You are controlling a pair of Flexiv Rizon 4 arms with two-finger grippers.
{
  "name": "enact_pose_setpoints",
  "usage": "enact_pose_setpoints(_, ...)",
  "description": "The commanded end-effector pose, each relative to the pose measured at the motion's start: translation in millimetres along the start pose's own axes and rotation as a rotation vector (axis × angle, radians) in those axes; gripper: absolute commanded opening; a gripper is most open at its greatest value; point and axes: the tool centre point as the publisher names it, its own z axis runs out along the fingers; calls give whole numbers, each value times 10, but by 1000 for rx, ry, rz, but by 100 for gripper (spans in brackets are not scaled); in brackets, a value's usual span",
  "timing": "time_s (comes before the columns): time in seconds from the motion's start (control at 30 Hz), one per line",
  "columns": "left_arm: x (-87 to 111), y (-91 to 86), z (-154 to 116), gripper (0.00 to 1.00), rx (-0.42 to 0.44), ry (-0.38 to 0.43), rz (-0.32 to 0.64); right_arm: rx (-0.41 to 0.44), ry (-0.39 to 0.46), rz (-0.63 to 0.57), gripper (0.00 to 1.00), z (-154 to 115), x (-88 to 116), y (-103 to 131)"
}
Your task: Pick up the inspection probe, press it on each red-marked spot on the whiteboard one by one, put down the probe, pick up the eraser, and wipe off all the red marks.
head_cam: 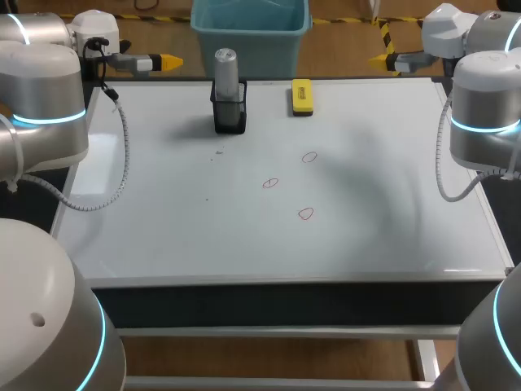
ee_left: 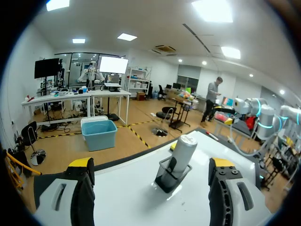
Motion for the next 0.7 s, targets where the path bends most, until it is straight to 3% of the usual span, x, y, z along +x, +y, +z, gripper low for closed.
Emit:
enact_pose_setpoints(0.03,0,2,2,100,1,0,-1,1,1,0,100,1,-3,1)
enact_pose_setpoints(0.47,0,2,2,100,1,0,-1,1,1,0,100,1,-3,1)
enact_pose_setpoints(0.7,-101,-33,170,100,39,254,122,1,1,0,100,1,-3,1)
